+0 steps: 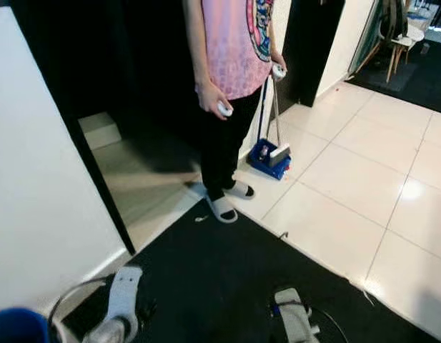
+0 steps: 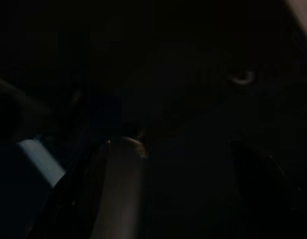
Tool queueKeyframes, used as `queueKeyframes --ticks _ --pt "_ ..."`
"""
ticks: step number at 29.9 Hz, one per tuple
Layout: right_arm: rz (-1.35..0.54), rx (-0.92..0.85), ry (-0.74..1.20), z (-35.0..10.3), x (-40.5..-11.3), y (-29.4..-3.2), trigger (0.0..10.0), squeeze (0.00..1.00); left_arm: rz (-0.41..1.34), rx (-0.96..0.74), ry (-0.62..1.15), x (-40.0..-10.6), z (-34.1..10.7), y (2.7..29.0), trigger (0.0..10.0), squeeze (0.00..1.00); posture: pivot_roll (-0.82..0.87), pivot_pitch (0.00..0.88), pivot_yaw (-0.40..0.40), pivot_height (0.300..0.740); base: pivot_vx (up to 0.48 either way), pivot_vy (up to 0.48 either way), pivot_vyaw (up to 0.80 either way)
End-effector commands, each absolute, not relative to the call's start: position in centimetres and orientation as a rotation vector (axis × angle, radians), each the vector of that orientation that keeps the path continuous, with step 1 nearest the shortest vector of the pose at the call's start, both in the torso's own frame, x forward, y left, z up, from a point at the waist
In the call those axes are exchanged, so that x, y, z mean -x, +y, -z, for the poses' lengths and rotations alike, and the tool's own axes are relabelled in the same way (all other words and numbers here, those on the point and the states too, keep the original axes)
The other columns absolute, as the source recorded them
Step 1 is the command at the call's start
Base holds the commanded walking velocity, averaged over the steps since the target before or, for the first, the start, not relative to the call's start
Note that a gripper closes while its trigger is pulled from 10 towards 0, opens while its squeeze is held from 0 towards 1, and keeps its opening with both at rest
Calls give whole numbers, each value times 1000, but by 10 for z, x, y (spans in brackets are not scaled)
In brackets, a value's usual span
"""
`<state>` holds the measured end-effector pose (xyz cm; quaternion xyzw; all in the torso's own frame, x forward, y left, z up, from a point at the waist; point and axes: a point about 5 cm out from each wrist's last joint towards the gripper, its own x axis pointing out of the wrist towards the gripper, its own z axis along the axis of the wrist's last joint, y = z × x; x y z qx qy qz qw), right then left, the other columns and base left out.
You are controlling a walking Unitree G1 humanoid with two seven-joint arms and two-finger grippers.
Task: Picking trash to rubbish bin
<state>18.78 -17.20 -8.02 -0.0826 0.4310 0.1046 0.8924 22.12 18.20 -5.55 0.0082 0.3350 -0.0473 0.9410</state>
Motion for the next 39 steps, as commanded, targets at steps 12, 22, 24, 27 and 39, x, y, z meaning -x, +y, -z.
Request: queueKeyframes --ticks 12,22,24,27,39 --pt "-205 152 926 84 -179 -178 10000 0 97 -28 723 -212 62 182 10000 0 87 80 -19 740 0 0 -39" --pt "-204 148 925 84 -179 -177 10000 0 93 -37 723 -212 62 183 10000 0 87 80 -17 740 0 0 -800" --pt "-201 148 925 84 -179 -178 10000 0 95 -37 719 -213 61 182 10000 0 87 79 -17 740 0 0 -800" --pt "-194 147 924 84 -179 -179 10000 0 99 -38 715 -214 61 181 10000 0 87 79 -17 740 0 0 -800" --pt "-183 145 925 84 -179 -182 10000 0 104 -40 717 -214 61 180 10000 0 85 80 -15 740 0 0 -800"
